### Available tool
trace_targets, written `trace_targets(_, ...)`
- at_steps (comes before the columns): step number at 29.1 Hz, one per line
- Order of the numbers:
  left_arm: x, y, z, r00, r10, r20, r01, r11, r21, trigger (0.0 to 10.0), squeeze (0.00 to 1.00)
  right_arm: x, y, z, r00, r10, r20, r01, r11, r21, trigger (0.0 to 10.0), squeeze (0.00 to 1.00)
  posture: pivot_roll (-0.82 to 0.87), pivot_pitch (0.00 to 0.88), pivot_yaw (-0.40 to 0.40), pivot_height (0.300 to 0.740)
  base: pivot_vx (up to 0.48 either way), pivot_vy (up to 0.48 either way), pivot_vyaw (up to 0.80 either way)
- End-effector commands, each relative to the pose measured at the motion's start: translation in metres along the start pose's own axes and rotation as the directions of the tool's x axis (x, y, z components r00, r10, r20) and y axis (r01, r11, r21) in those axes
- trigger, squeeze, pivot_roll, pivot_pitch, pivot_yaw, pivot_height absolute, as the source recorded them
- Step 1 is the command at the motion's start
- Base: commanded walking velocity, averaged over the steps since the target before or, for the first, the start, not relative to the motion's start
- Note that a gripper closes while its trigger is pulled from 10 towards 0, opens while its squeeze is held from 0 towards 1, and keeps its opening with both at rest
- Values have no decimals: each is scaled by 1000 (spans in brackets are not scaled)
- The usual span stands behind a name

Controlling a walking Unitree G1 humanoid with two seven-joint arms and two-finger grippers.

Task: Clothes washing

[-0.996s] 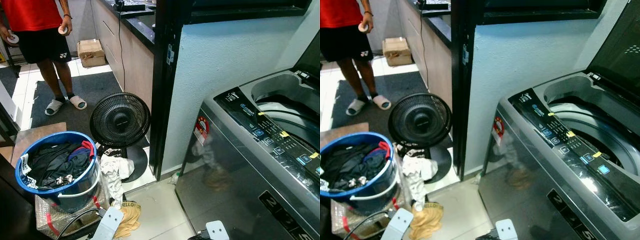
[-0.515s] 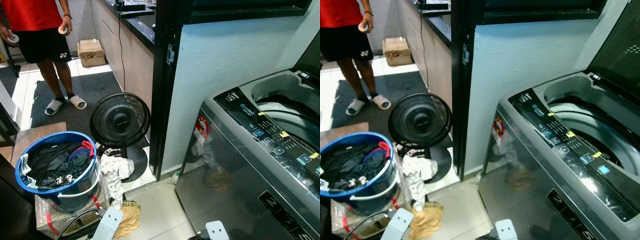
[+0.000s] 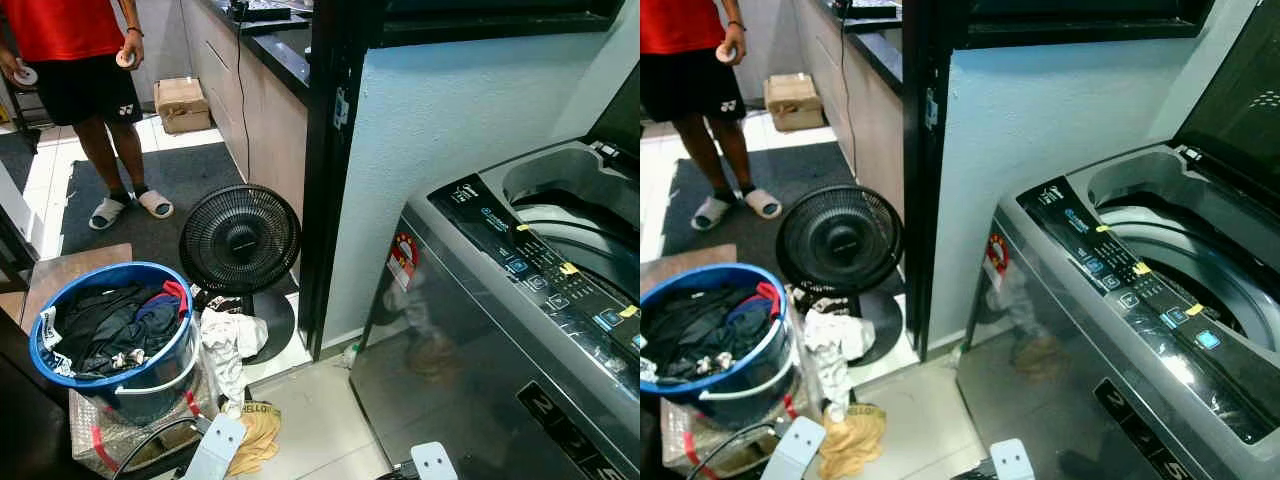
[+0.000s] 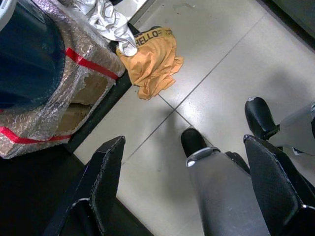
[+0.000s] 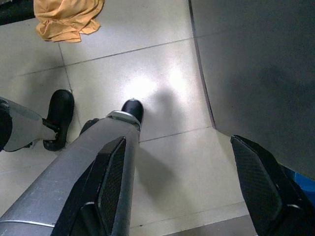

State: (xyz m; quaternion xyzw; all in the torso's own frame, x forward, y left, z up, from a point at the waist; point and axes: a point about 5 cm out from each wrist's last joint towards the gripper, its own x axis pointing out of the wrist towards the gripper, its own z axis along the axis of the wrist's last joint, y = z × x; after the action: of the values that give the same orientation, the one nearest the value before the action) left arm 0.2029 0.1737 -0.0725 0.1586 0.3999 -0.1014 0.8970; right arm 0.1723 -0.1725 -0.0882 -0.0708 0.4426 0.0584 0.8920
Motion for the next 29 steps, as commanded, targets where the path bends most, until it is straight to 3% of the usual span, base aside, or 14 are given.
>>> trace_targets(1,-2,-3,-9,999,-14,-29,14,1000,-3,10000,0,-1,1,-7,1000,2,-24,-2,1000,5,10000,0,30,0,0,740,0,0,0)
trace_targets(29,-3,-3,-12,999,-14,-35,13,1000,-6,10000,0,-2,2,-10,999,5,-34,-5,1000,0,10000,0,31,0,-2,740,0,0,0)
